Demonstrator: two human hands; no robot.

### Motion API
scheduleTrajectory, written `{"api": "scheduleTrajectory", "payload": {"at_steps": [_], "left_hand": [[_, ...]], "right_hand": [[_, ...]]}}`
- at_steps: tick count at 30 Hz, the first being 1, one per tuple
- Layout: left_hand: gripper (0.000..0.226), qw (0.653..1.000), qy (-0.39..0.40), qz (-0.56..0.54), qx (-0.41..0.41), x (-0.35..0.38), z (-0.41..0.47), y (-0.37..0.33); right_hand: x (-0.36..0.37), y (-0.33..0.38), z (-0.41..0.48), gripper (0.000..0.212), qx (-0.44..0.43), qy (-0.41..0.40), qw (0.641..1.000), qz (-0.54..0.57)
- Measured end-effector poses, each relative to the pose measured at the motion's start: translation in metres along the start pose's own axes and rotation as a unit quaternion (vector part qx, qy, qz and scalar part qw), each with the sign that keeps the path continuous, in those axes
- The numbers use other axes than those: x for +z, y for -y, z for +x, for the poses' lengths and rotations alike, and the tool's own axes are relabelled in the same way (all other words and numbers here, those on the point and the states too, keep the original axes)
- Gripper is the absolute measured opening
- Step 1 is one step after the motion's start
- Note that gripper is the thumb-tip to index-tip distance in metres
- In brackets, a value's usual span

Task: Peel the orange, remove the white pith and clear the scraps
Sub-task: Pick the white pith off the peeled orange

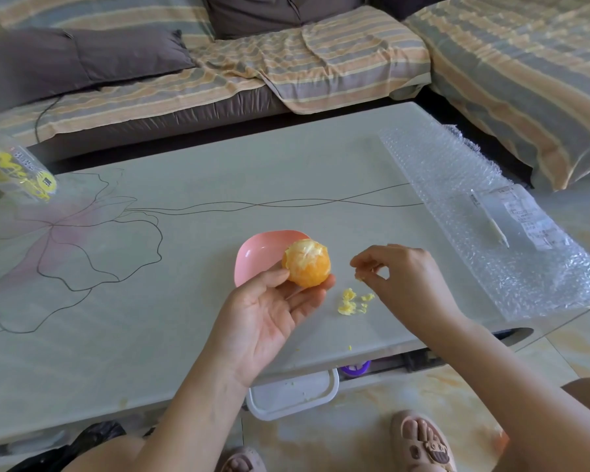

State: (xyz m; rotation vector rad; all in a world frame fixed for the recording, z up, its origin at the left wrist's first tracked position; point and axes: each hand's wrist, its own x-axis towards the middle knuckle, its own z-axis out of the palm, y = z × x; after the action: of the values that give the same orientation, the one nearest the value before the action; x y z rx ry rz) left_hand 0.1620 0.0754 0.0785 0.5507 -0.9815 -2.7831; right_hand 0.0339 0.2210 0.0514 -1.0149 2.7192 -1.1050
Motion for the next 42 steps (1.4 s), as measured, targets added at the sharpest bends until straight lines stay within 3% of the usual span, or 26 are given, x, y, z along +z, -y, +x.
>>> {"api": "scheduleTrajectory", "payload": {"at_steps": [4, 7, 12, 17, 21, 26, 35, 42], "left_hand": [[0.05, 0.998, 0.022, 0.052, 0.025, -0.004, 0.002, 0.001], [0.041, 0.987, -0.007, 0.138, 0.082, -0.005, 0.003, 0.004], [0.056, 0.916, -0.047, 0.35, 0.19, -0.003, 0.001, 0.006], [0.061, 0.898, -0.018, 0.404, 0.174, -0.004, 0.0, 0.008], [0.057, 0.903, 0.017, 0.405, 0.138, -0.004, -0.002, 0.007], [0.053, 0.884, 0.054, 0.447, 0.127, -0.004, -0.003, 0.004], [0.045, 0.79, 0.02, 0.59, 0.165, -0.003, -0.005, 0.003], [0.054, 0.696, 0.01, 0.688, 0.207, -0.003, -0.009, 0.003]], "right_hand": [[-0.009, 0.007, -0.002, 0.028, -0.051, -0.042, 0.998, 0.002], [-0.015, 0.009, -0.004, 0.034, -0.079, -0.026, 0.996, 0.022], [-0.019, 0.011, -0.005, 0.02, -0.083, -0.013, 0.993, 0.084], [-0.028, 0.021, -0.007, 0.03, -0.136, 0.049, 0.97, 0.196], [-0.033, 0.023, -0.009, 0.029, -0.191, 0.082, 0.962, 0.179], [-0.035, 0.024, -0.011, 0.02, -0.212, 0.078, 0.956, 0.187], [-0.042, 0.025, -0.009, 0.01, -0.217, 0.098, 0.96, 0.147], [-0.04, 0.027, -0.009, 0.008, -0.226, 0.134, 0.958, 0.118]]}}
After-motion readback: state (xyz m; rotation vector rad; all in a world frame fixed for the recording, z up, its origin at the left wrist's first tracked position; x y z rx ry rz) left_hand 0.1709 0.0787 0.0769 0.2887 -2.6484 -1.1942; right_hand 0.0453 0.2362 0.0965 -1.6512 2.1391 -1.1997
